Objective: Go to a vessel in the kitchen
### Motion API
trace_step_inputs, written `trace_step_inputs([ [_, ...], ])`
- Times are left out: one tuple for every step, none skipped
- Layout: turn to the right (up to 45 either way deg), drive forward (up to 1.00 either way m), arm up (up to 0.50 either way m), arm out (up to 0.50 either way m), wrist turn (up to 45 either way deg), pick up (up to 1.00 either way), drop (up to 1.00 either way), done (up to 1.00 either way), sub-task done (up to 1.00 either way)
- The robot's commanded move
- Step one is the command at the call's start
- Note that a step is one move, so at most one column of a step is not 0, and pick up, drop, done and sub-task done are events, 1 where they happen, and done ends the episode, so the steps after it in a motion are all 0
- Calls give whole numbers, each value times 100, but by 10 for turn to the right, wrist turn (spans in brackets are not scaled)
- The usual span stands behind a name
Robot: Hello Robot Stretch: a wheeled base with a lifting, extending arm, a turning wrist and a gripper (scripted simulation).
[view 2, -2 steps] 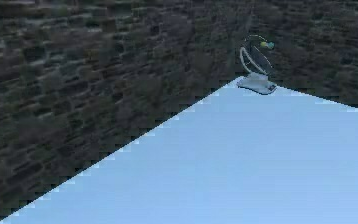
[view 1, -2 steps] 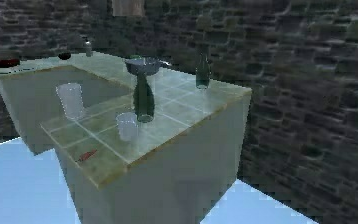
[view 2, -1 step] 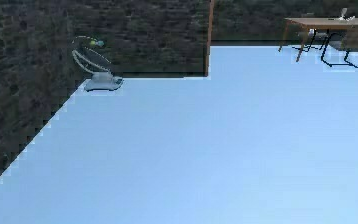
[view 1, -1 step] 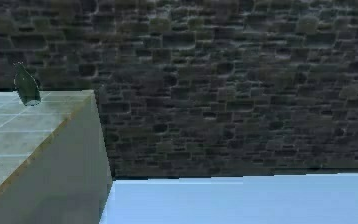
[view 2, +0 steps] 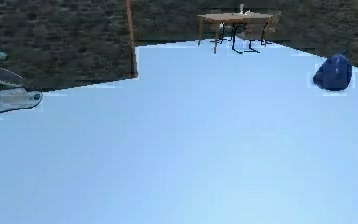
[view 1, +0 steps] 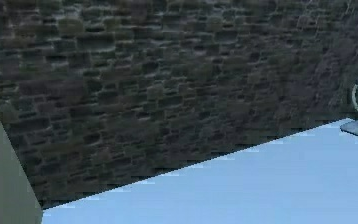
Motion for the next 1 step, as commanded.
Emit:
trace_step_inputs([
  [0,5,0,0,0,0,0,0,0],
])
